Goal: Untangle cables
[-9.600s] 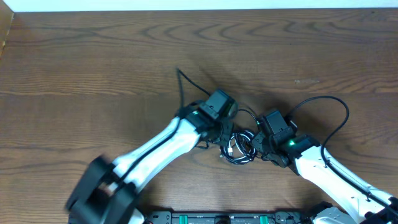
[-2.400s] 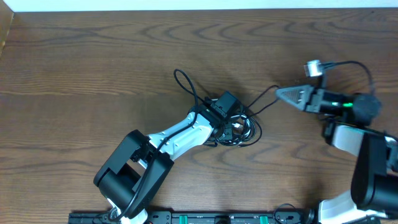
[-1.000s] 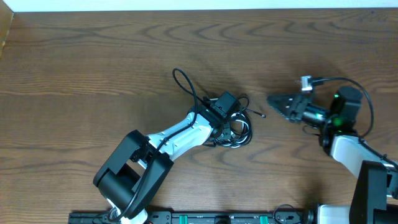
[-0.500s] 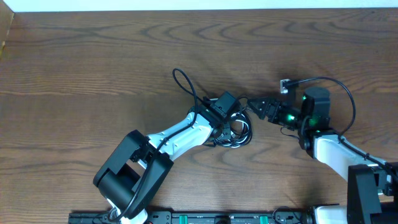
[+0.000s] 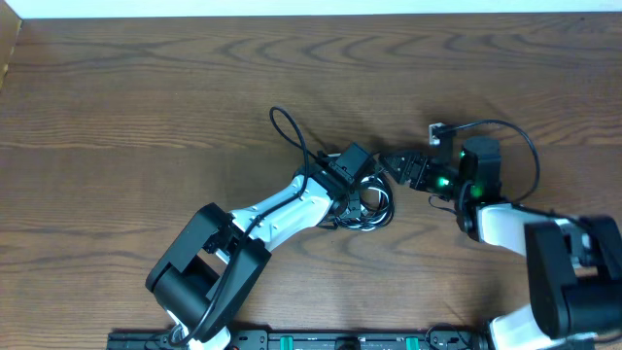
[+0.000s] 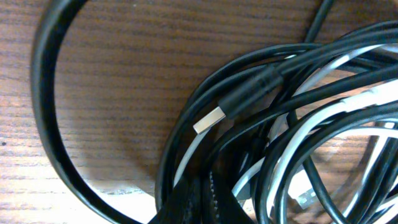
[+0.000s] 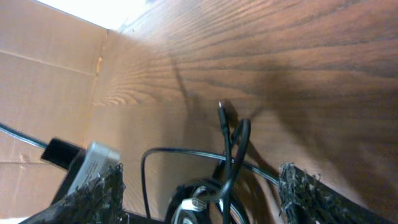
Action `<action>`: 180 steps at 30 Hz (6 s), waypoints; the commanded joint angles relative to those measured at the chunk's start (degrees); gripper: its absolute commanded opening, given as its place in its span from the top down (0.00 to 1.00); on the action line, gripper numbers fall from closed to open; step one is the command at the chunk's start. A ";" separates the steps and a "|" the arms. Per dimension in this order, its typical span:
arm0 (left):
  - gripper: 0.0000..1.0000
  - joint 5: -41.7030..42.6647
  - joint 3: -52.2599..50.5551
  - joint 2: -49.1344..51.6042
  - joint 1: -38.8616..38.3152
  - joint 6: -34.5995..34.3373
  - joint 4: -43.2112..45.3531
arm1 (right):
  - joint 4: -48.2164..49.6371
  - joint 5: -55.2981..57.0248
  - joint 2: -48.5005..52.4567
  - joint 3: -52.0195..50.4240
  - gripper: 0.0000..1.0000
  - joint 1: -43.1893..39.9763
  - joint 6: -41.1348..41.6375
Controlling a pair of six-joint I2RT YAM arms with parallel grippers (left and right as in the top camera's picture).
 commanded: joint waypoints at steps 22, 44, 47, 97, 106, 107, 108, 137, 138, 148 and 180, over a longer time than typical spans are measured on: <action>0.92 -3.65 -3.82 3.98 0.63 -0.46 -1.86 | 22.77 -3.74 17.07 5.20 0.73 5.99 13.14; 0.92 -3.63 -3.82 3.98 0.63 -0.52 -1.99 | 55.41 -27.98 15.54 5.20 0.99 -7.23 28.52; 0.92 -3.63 -3.82 3.98 0.63 -0.52 -2.01 | 55.41 -27.02 14.78 5.20 0.99 -8.81 28.59; 0.75 1.09 -0.92 -16.00 -0.79 3.61 -7.48 | -41.70 3.45 -6.10 5.16 0.77 1.20 -6.64; 0.68 0.87 -0.92 -12.90 -2.32 3.56 -2.82 | -34.12 2.36 -6.10 5.18 0.48 -4.44 -3.37; 0.68 0.87 -0.92 -12.13 -2.32 3.54 -2.27 | -33.24 2.38 -6.10 5.18 0.47 -5.07 -3.34; 0.66 0.90 -0.92 -11.47 -2.34 3.54 -1.62 | -32.81 2.40 -6.10 5.18 0.46 -5.44 -3.32; 0.58 -2.54 -0.90 -2.60 -2.27 4.57 15.17 | -31.50 8.61 -6.10 5.18 0.08 -6.91 -3.19; 0.59 -2.56 -0.90 -2.58 -2.27 7.72 14.36 | -31.52 8.61 -6.10 5.18 0.08 -6.91 -3.19; 0.58 -2.62 -0.90 -2.64 -2.27 18.47 11.41 | -31.47 8.61 -6.10 5.18 0.08 -6.88 -3.19; 0.77 -5.18 -1.53 0.74 -2.27 20.57 13.84 | -31.47 8.61 -6.10 5.18 0.07 -6.88 -3.17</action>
